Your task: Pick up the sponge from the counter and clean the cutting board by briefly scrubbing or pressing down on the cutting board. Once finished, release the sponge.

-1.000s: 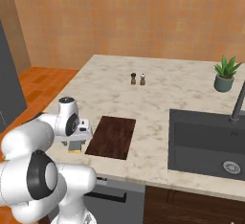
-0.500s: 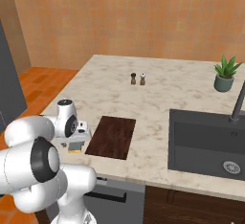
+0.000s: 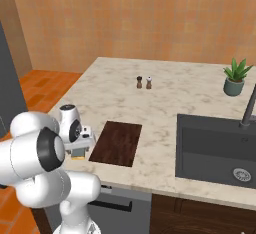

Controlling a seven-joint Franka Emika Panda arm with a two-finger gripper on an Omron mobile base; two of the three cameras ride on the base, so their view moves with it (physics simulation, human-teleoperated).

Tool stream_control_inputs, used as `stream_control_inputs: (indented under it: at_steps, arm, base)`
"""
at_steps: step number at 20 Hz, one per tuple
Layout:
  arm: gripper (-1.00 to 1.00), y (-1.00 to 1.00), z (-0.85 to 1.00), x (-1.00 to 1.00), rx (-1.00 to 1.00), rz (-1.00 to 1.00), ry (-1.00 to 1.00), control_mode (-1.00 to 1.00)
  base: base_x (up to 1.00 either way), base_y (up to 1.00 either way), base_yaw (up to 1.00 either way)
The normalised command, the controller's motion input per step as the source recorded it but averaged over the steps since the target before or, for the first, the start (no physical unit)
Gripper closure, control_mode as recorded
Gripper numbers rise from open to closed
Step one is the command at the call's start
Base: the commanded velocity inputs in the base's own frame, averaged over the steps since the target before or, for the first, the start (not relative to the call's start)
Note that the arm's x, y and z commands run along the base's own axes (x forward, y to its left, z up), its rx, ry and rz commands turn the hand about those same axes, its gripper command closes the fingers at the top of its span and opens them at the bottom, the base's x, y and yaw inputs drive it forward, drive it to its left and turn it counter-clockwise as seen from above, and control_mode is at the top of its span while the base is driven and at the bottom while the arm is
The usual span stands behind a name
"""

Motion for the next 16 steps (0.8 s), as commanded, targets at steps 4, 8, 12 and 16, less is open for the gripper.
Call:
stream_control_inputs:
  at_steps: [4,8,12,16]
  arm:
    - [1.0,0.17,-0.56,0.0,-0.03,0.1,0.05,-1.0]
    - [1.0,-0.03,-0.48,-0.03,0.0,0.12,0.02,-1.0]
    - [1.0,-0.25,0.01,-0.23,0.01,0.04,-0.03,-1.0]
    - [1.0,-0.58,0.0,-0.38,0.0,0.0,-0.04,-1.0]
  base:
    - [0.0,0.0,0.0]
    - [0.0,0.0,0.0]
    - [0.0,0.0,0.0]
    - [0.0,0.0,0.0]
